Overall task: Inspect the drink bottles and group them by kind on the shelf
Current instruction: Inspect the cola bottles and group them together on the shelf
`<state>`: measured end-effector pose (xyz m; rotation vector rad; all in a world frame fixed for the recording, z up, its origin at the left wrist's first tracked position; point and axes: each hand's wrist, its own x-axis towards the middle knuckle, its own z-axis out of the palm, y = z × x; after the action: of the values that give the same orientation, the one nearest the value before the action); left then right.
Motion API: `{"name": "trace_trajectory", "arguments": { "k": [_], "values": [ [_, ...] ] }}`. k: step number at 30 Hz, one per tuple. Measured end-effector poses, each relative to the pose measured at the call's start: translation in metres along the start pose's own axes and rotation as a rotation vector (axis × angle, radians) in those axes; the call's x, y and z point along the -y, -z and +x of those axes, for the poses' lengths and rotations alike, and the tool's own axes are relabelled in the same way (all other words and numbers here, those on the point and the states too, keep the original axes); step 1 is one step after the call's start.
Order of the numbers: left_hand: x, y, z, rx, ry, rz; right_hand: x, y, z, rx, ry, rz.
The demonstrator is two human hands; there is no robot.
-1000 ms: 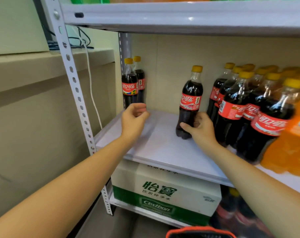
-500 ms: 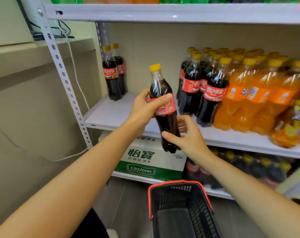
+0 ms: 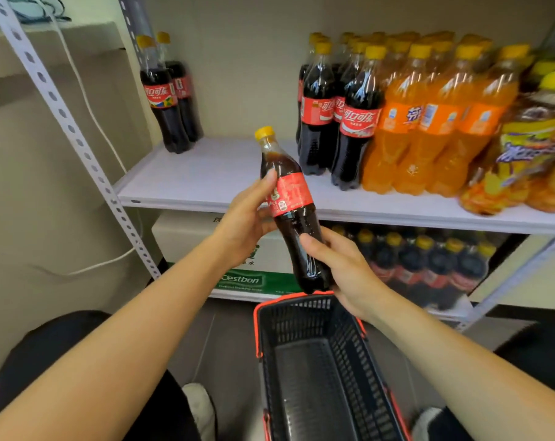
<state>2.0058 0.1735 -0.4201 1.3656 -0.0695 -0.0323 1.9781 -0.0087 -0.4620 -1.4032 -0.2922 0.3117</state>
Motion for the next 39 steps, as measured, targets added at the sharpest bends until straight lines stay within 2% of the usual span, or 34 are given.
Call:
{"name": "trace_trajectory", "arguments": {
  "k": [4,6,8,11,13,15,17,20,22,24,28,30,32,35,39],
  "values": [
    [0.010,-0.004,-0.001,-0.062,-0.093,0.158,-0.009,0.006,-0.001,-0.121,0.134,-0.240],
    [0.011,-0.004,-0.001,-0.076,-0.117,0.156,-0.009,0.010,0.000,-0.133,0.176,-0.314],
    [0.010,-0.002,0.000,-0.055,-0.120,0.079,-0.007,0.014,0.001,-0.076,0.120,-0.266],
    [0.011,0.001,0.000,0.010,-0.125,-0.019,-0.006,0.020,0.005,0.049,-0.115,-0.087],
    [0.012,0.000,-0.001,0.079,-0.126,-0.048,-0.008,0.022,0.007,0.055,-0.146,-0.092],
    [0.011,-0.003,-0.002,0.113,-0.118,-0.082,-0.009,0.022,0.006,0.025,-0.129,-0.071],
    [0.009,-0.006,-0.002,0.097,-0.119,0.002,-0.008,0.020,0.004,-0.018,-0.078,-0.048],
    [0.008,-0.011,-0.003,-0.022,-0.147,0.211,-0.011,0.017,0.001,-0.105,0.024,-0.126],
    [0.009,-0.011,-0.003,-0.074,-0.171,0.199,-0.012,0.016,0.001,-0.150,0.079,-0.194],
    [0.009,-0.009,-0.002,-0.080,-0.183,0.160,-0.011,0.017,0.002,-0.127,0.064,-0.190],
    [0.013,-0.006,-0.004,-0.004,-0.153,0.075,-0.005,0.020,0.002,0.061,-0.143,-0.089],
    [0.014,-0.005,-0.005,0.045,-0.145,0.035,-0.004,0.020,0.002,0.074,-0.147,-0.063],
    [0.012,-0.006,-0.005,0.072,-0.128,0.006,-0.004,0.019,0.002,0.000,-0.098,-0.049],
    [0.008,-0.011,-0.004,0.065,-0.146,0.165,-0.005,0.015,-0.001,-0.106,-0.006,-0.114],
    [0.007,-0.013,-0.004,-0.017,-0.178,0.198,-0.007,0.014,-0.003,-0.142,0.053,-0.209]
  ]
}}
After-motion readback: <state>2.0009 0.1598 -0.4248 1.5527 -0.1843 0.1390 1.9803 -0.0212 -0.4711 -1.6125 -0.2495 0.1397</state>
